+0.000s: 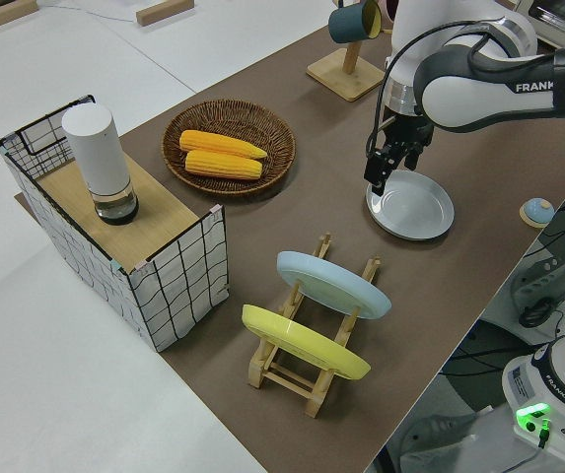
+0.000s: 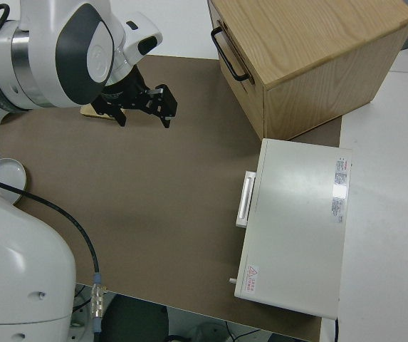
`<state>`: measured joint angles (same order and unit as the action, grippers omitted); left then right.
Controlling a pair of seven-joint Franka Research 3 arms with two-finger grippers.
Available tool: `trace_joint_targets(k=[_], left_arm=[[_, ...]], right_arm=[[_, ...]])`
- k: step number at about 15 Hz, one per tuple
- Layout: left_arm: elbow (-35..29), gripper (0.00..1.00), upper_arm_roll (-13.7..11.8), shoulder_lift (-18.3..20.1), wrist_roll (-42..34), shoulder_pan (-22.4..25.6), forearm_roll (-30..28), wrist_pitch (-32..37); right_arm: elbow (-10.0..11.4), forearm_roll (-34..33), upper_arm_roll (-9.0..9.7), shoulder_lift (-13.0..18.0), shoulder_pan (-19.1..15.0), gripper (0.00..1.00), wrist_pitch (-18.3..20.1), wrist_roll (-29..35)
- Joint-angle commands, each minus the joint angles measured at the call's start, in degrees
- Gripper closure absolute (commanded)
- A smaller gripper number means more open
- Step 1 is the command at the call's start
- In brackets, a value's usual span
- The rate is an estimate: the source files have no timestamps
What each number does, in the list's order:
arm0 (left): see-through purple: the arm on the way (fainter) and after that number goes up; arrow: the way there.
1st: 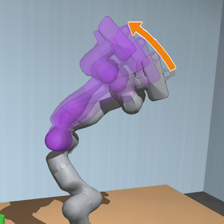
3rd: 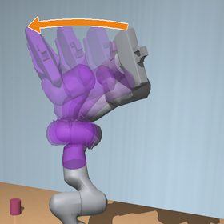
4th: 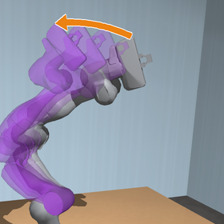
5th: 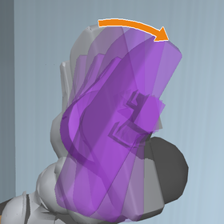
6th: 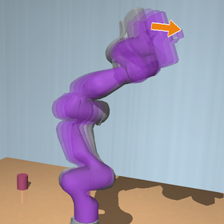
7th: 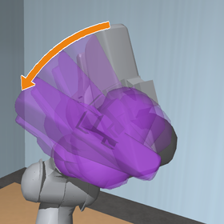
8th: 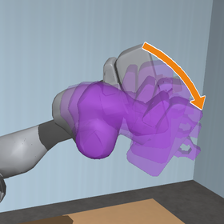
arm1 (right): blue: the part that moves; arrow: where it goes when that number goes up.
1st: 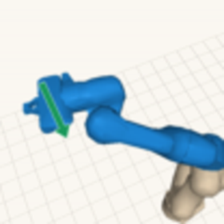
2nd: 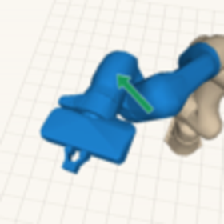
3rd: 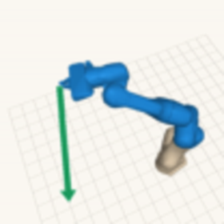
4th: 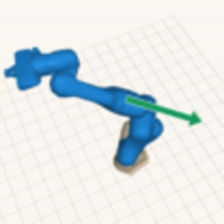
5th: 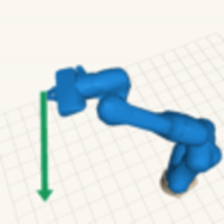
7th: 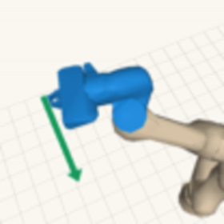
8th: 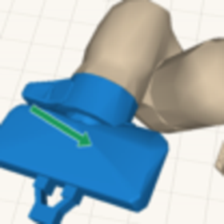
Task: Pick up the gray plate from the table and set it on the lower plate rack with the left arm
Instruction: 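Grasp the rim of the gray plate with the left gripper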
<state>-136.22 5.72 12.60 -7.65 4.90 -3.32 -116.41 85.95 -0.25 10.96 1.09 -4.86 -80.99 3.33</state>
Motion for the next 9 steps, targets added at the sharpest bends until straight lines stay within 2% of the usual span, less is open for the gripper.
trace_joint_targets(k=[1, 9], left_arm=[[-6.32, 0.0, 0.08, 2.07, 0.18, -0.42, -0.46, -6.36], [-11.96, 0.0, 0.34, 1.02, -0.09, -0.42, -0.46, -14.98]], right_arm=[[-0.35, 0.43, 0.38, 0.14, -0.41, 0.011, 0.83, -0.08], [-0.35, 0.43, 0.29, 0.14, -0.41, 0.013, 0.83, -0.08]])
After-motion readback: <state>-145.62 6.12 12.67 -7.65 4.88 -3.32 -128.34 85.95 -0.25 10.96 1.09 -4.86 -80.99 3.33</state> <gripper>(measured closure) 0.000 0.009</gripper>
